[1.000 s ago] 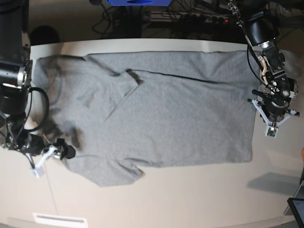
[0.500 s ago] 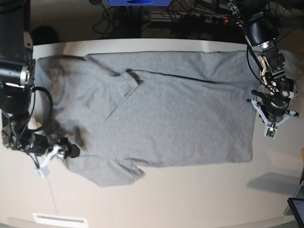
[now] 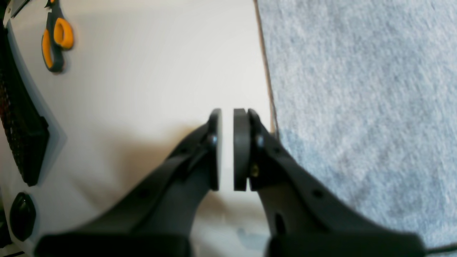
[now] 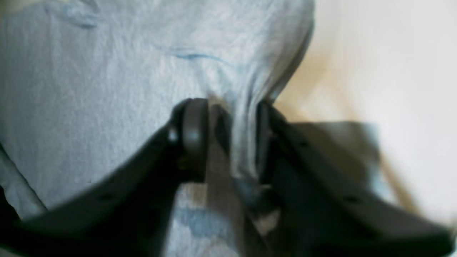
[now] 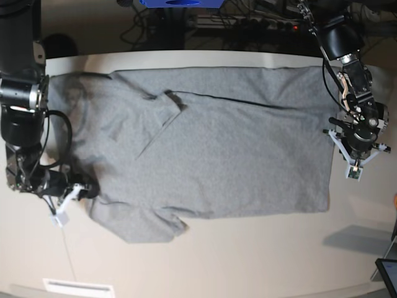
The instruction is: Fold the T-shirt properly
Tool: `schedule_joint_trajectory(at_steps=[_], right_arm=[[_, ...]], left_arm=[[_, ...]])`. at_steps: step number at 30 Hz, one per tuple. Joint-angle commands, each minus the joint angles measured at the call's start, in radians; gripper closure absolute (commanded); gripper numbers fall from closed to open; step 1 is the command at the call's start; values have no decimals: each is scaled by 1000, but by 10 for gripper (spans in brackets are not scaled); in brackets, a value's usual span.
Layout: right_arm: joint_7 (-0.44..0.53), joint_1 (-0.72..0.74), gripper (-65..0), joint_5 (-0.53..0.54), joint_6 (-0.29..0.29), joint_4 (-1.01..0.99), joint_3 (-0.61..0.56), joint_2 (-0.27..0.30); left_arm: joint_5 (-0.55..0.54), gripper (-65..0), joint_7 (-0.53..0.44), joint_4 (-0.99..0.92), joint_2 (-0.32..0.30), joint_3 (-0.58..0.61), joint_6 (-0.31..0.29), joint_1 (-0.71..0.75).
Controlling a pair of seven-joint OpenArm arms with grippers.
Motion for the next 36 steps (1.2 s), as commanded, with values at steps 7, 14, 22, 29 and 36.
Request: schedule_joint_trajectory(at_steps=[7, 14, 22, 29, 36], right_arm=[[-26, 19, -10, -21, -6, 4, -4, 7], [-26, 19, -9, -21, -6, 4, -1, 6], [-26, 17, -9, -21, -6, 4, -4, 11], [-26, 7, -9, -21, -6, 4, -4, 12], [-26, 7, -9, -21, -6, 4, -4, 12]], left_arm=[[-5, -62, -20, 1, -17, -7, 10, -27], [-7, -64, -17, -157, -21, -8, 10, -118], [-2, -175, -17, -345, -64, -8, 10, -284], [-4, -181, -17, -567, -115, 4, 10, -469], [-8, -181, -21, -705, -120, 5, 9, -575]])
